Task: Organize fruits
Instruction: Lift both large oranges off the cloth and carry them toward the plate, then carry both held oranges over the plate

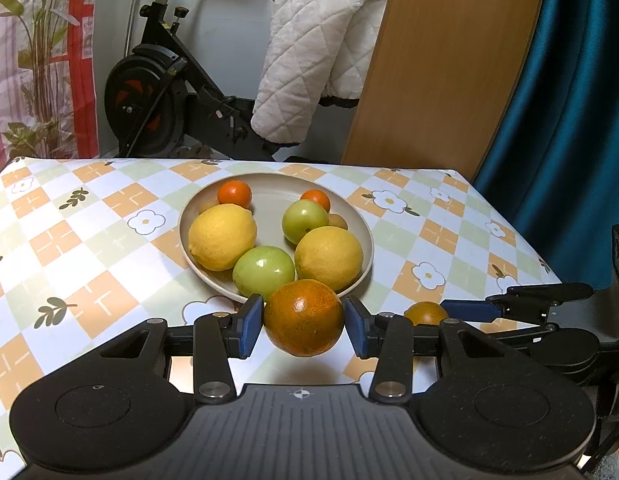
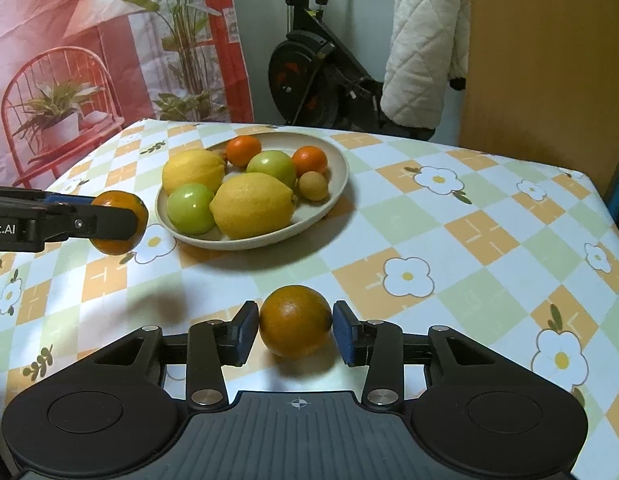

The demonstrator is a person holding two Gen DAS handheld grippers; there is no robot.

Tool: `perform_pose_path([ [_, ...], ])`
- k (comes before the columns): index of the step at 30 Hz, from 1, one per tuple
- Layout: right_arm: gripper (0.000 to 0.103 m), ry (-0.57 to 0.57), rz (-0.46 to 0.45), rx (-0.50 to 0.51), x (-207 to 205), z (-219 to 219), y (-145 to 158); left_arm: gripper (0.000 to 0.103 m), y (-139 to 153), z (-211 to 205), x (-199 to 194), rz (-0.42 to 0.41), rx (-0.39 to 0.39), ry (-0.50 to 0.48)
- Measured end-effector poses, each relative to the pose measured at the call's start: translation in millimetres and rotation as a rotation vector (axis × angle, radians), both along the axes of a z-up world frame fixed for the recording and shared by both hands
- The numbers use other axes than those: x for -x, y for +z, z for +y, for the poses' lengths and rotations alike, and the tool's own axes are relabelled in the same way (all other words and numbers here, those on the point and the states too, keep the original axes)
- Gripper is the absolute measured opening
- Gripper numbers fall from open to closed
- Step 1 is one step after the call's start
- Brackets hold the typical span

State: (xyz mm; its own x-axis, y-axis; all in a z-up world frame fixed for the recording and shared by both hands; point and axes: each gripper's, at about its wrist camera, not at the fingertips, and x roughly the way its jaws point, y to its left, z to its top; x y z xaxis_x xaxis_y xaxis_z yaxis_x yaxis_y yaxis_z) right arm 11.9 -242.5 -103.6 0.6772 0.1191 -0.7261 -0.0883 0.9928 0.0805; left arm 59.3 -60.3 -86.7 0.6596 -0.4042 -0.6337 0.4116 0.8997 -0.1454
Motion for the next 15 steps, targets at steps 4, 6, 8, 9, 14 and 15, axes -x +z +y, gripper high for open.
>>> perform_pose_path([
  [4, 0.037, 0.004, 0.0, -0.003, -0.1, -0.7, 0.4, 0.047, 0.0, 0.1, 0.1, 0.0, 0.001, 0.0],
  [6, 0.037, 0.002, 0.001, -0.007, -0.3, -1.7, 0.2, 0.047, -0.2, 0.2, 0.4, 0.001, -0.001, 0.0],
  [8, 0.038, 0.0, 0.003, -0.005, -1.1, -1.1, 0.0, 0.047, -0.4, 0.1, 0.9, 0.001, -0.002, -0.001],
  [9, 0.038, 0.0, 0.005, -0.003, -2.0, -0.7, -0.4, 0.047, -0.4, 0.4, 0.8, 0.002, -0.001, 0.0],
  [14, 0.039, -0.001, 0.014, 0.001, -4.7, 0.2, -2.1, 0.047, -0.1, 2.2, 0.3, 0.002, 0.001, 0.007],
  [15, 0.039, 0.0, 0.014, 0.002, -4.6, 0.0, -1.9, 0.047, 0.0, 2.6, 0.2, 0.002, 0.001, 0.009],
])
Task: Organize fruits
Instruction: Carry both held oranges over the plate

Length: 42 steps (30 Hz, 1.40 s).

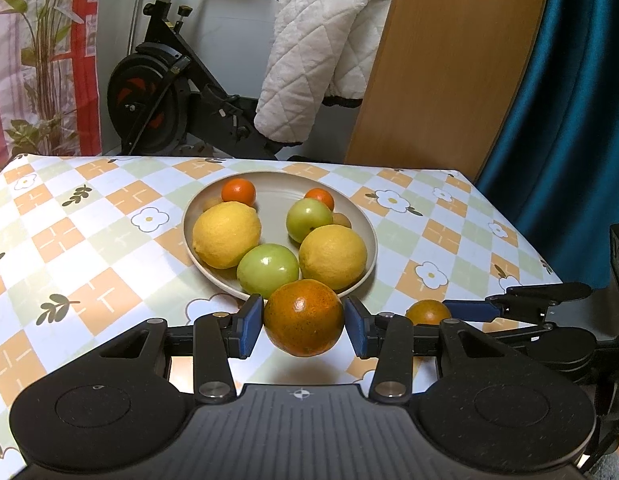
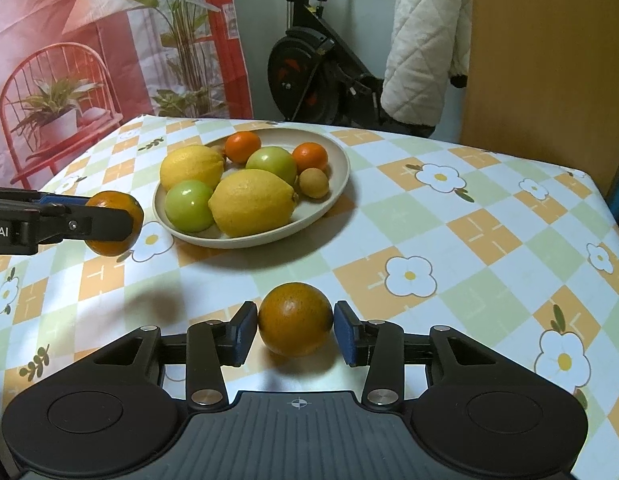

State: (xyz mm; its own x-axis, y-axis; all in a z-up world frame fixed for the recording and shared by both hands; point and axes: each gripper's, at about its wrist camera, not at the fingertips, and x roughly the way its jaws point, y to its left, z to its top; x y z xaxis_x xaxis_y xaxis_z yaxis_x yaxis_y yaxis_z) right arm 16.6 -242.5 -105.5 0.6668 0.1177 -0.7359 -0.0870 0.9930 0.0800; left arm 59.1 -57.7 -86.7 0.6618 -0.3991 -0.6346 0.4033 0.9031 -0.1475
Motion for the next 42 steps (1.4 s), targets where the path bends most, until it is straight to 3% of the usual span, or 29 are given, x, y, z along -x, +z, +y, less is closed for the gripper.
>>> perform_pose_path([
  [42, 0.036, 0.027, -0.115, 0.037, -17, -2, 43, 0.047, 11, 12, -18, -0.035, 0.014, 0.023],
])
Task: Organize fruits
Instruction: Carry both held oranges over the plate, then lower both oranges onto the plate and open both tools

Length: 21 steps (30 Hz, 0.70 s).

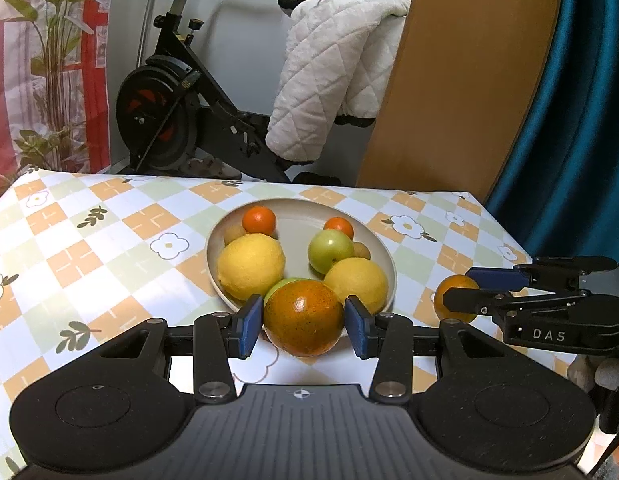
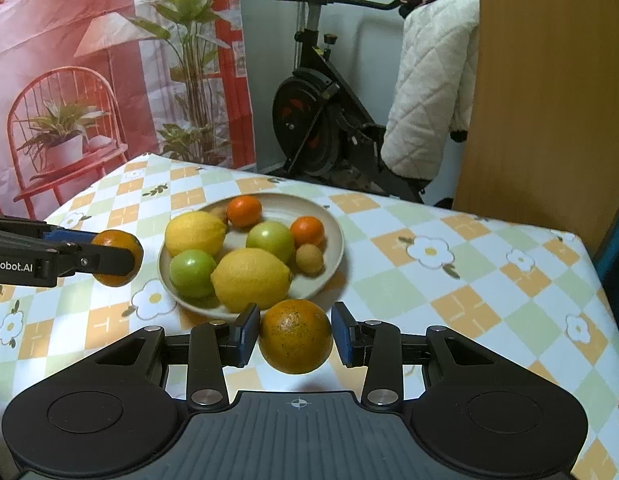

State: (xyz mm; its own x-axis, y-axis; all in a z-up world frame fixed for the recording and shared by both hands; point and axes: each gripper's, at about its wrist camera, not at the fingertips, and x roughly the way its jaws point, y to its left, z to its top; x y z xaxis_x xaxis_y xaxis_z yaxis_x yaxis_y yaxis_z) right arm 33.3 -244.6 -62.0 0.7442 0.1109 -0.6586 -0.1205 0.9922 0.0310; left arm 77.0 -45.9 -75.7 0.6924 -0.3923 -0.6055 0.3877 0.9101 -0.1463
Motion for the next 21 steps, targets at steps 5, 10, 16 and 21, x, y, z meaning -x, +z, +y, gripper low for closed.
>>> perform_pose_path([
  [5, 0.036, 0.023, -0.004, 0.014, -12, 5, 3, 0.047, 1, 0, -10, -0.002, 0.006, 0.001],
  [10, 0.036, 0.045, -0.011, 0.023, -25, 8, 7, 0.047, 4, -2, -24, -0.017, 0.003, -0.001],
  [16, 0.036, 0.07, -0.023, 0.041, -48, 9, 12, 0.047, 8, -8, -45, -0.034, 0.0, -0.004],
  [21, 0.036, 0.083, -0.033, 0.055, -73, 6, 12, 0.047, 5, -18, -67, -0.034, -0.018, -0.019],
])
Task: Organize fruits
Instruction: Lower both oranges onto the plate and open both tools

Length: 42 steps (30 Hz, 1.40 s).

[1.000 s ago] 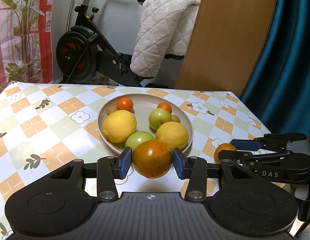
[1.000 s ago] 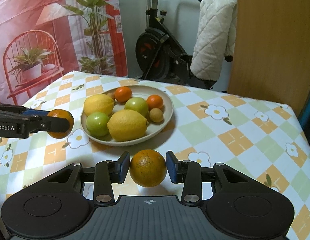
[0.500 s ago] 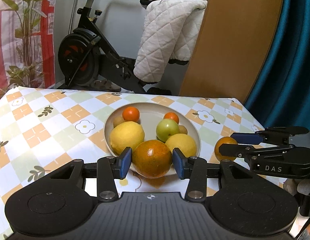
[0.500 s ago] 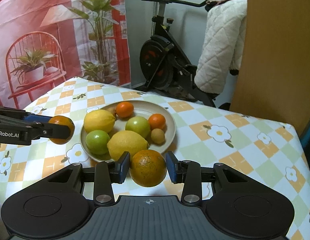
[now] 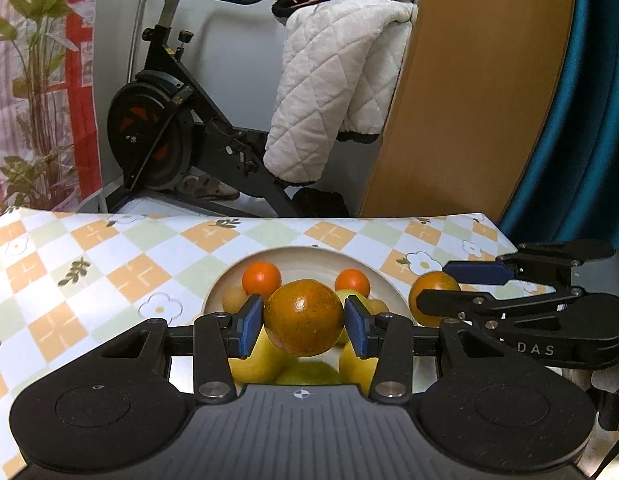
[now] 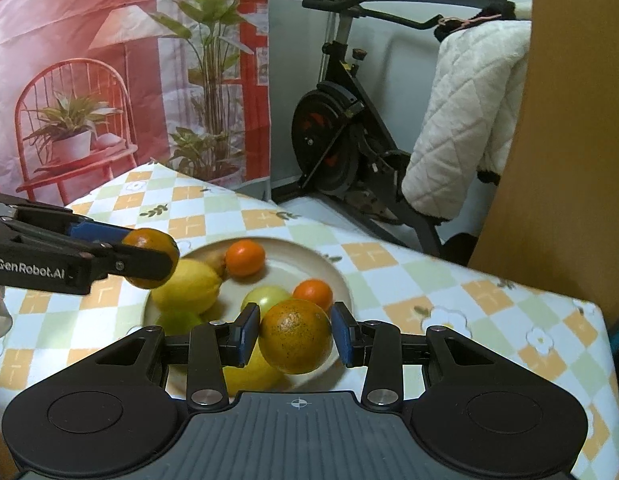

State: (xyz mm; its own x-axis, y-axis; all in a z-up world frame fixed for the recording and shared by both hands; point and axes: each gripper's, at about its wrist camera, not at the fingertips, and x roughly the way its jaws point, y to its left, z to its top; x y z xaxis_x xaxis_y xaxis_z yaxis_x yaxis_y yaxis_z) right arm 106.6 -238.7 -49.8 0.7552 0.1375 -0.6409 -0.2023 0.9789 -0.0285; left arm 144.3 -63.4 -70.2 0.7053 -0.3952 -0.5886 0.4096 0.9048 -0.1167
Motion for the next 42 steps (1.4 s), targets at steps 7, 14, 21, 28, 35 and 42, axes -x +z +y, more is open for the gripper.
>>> perform_pose_path([
  [7, 0.036, 0.025, -0.002, 0.019, -36, -8, -6, 0.047, -8, -13, -34, 0.02, -0.029, -0.03],
  [14, 0.036, 0.051, -0.011, 0.009, -68, -15, -11, 0.047, -17, -17, -54, 0.037, -0.054, -0.063],
  [21, 0.036, 0.105, -0.004, 0.015, -95, -5, -20, 0.047, -25, -11, -59, 0.071, -0.048, -0.084],
  [28, 0.036, 0.123, 0.017, 0.006, -110, 0, -34, 0.047, -28, -12, -62, 0.083, -0.042, -0.09],
  [35, 0.036, 0.129, 0.025, -0.011, -120, 2, -41, 0.047, -31, -12, -65, 0.091, -0.047, -0.093],
  [42, 0.035, 0.124, 0.055, -0.033, -124, 3, -50, 0.047, -33, -11, -67, 0.098, -0.047, -0.096],
])
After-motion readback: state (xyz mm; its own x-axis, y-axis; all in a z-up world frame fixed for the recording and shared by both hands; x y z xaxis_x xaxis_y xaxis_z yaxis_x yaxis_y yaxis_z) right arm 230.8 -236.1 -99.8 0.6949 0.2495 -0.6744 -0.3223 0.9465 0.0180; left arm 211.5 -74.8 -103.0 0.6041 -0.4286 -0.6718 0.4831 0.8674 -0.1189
